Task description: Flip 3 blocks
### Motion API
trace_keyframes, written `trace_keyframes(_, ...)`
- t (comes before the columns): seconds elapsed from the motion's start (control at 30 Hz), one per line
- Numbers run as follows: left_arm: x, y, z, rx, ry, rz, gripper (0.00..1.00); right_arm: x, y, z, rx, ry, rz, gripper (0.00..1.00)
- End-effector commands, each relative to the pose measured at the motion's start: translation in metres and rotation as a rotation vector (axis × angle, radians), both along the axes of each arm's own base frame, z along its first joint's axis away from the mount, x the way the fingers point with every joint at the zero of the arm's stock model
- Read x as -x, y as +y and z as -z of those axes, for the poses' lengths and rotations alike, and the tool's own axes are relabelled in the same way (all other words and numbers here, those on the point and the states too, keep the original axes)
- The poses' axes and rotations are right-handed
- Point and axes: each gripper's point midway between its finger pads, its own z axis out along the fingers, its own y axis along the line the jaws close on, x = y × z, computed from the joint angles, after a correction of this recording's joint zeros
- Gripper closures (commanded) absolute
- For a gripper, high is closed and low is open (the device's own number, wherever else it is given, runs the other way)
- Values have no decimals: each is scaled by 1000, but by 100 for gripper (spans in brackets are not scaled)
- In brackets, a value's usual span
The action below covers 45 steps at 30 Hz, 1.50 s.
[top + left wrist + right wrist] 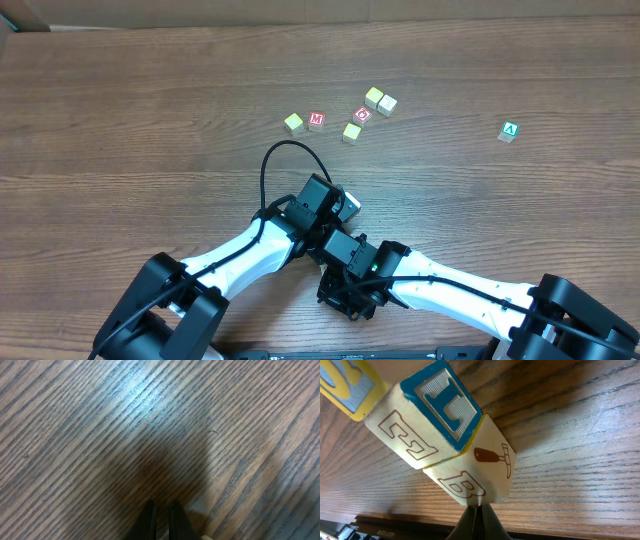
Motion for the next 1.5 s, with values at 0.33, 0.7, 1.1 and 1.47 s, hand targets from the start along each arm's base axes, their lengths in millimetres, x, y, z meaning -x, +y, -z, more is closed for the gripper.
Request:
trace_keyframes(0.33, 17, -9, 5, 56, 75, 73, 96, -2, 2, -1, 1, -18, 1, 96)
trace_keyframes(0.7, 21, -13, 4, 79, 90, 91, 96, -2, 2, -1, 1, -18, 0, 96)
trace_keyframes(1.1, 26, -19, 3, 91, 95, 128, 96, -2, 2, -1, 1, -18, 0, 96)
trace_keyframes(1.47, 26, -18, 3, 83, 89, 126, 96, -3, 2, -1, 0, -19, 0, 96)
